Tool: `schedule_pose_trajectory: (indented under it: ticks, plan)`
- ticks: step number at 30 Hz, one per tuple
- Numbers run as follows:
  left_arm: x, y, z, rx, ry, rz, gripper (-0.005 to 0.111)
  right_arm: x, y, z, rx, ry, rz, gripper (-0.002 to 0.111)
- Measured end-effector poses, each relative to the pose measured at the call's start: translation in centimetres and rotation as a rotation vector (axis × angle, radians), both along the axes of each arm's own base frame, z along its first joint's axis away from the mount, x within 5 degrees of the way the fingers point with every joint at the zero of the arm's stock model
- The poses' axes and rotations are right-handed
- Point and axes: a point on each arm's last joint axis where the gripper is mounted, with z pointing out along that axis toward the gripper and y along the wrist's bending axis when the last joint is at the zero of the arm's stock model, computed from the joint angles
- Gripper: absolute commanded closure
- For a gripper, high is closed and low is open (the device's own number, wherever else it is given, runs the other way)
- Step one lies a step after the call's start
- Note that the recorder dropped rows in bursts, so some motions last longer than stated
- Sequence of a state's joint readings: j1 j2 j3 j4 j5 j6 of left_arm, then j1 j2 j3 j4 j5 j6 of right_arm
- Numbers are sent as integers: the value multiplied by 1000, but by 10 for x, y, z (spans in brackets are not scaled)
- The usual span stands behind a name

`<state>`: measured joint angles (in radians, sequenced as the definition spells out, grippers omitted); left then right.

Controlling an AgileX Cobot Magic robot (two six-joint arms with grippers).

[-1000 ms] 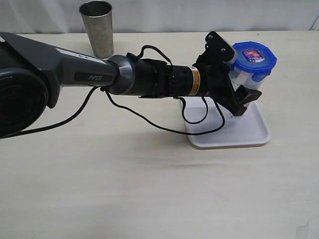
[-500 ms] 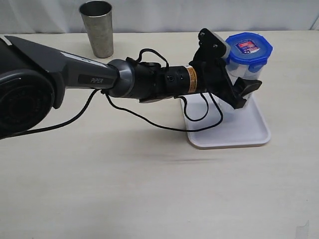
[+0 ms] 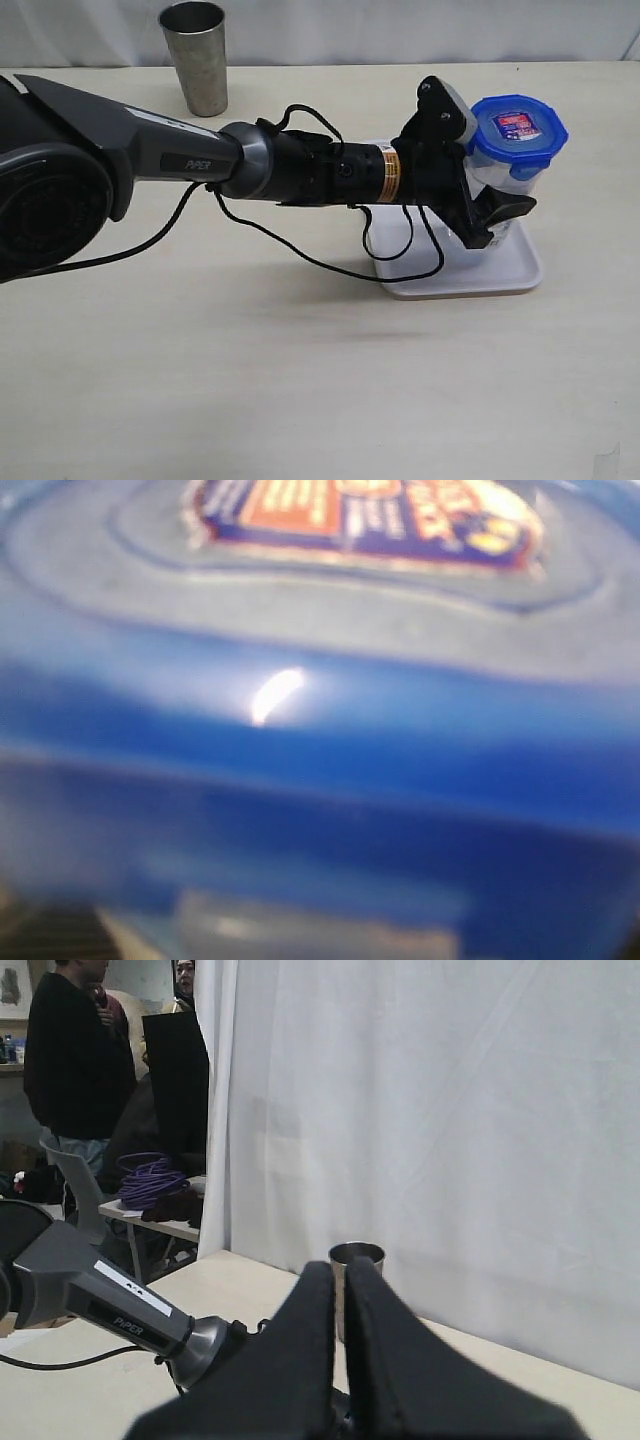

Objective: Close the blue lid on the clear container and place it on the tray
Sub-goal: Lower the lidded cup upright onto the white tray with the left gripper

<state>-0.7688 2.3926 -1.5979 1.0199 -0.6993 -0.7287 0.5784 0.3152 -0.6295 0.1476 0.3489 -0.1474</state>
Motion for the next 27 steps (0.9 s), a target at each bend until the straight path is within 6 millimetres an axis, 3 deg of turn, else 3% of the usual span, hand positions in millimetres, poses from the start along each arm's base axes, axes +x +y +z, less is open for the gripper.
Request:
schedule_pose_trajectory:
  ticks: [14, 19, 24, 27]
  plan:
    - [0, 0, 0, 1, 0, -5, 105, 0, 0, 0, 0, 0, 0, 104]
    - [0, 0, -1, 9, 0, 2, 85, 0, 0, 0, 0, 0, 0, 104]
    - [0, 0, -1, 12, 0, 4, 51, 0, 0, 0, 0, 0, 0, 104]
    - [0, 0, -1, 12, 0, 4, 43, 0, 0, 0, 0, 0, 0, 104]
